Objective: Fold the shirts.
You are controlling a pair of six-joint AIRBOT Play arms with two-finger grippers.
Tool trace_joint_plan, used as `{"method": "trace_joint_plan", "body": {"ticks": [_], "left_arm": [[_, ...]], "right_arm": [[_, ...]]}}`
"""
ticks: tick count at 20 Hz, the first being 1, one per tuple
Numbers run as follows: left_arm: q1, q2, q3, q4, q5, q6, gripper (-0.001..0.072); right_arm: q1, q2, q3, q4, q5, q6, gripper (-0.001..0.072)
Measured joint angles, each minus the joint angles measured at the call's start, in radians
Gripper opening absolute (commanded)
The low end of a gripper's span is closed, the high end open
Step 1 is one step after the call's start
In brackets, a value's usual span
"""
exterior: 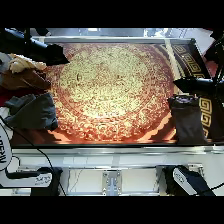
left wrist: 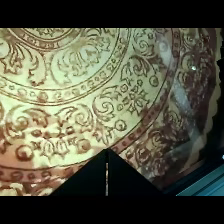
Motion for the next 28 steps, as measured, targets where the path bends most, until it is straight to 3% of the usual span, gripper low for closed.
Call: {"method": "trace_joint_plan", "body": {"ticks": [8,12,17,18,19,20,21,24,28], "left_arm": [[0.000,0.000,0.000,0.000,0.007,0.016,0.0010],[0.000,-0.008,0.000,0.002,0.163,0.101,0.0011],[0.000,-0.026,0.000,0.004,0.259,0.133,0.0021],[0.001,-0.032,0.000,0.008,0.281,0.137,0.0072],[0.003,-0.037,0.000,0.021,0.298,0.140,0.0254],[0.009,-0.043,0.000,0.050,0.313,0.140,0.0540],[0.015,-0.049,0.000,0.098,0.322,0.140,0.0634],[0.042,-0.074,-0.002,0.325,0.300,0.099,0.0626],[0.112,-0.179,-0.003,0.573,0.142,0.022,0.0630]], "right_arm": [[0.000,0.000,0.000,0.000,0.000,0.000,0.0013],[0.000,0.000,0.000,0.000,0.000,0.000,0.0012],[0.000,0.000,0.000,0.000,-0.002,0.000,0.0012],[0.000,0.000,0.000,0.003,-0.006,0.000,0.0013],[0.000,0.000,0.000,0.009,-0.014,0.000,0.0012],[0.000,0.000,0.000,0.013,-0.021,0.000,0.0012],[0.000,0.000,0.000,0.017,-0.027,0.000,0.0012],[0.000,0.000,0.000,0.028,-0.038,0.000,0.0013],[0.000,0.000,0.000,0.042,-0.048,0.005,0.0020]]}}
